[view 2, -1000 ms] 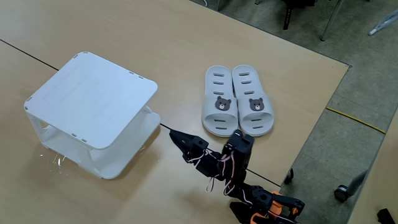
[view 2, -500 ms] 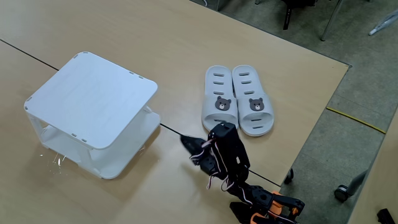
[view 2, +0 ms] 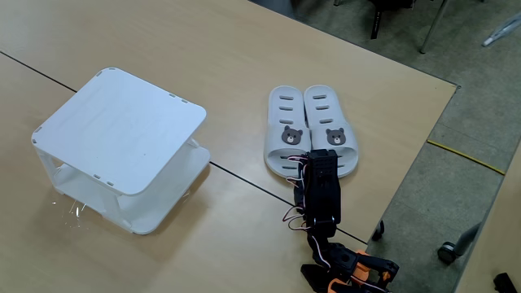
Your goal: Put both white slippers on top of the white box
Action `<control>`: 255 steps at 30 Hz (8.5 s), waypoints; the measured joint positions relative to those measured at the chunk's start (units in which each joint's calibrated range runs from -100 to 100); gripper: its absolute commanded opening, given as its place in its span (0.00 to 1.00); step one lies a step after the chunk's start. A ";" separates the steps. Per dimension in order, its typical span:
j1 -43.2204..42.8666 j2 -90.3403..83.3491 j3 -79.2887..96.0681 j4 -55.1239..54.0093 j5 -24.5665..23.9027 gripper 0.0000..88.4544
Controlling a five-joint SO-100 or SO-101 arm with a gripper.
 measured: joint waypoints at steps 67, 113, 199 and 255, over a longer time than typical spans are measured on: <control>-1.87 12.95 -48.52 14.08 0.00 0.01; -42.55 -54.35 -79.34 100.34 0.00 0.01; -53.71 0.41 -129.11 113.82 0.00 0.22; -54.23 -64.00 -68.19 94.94 0.00 0.01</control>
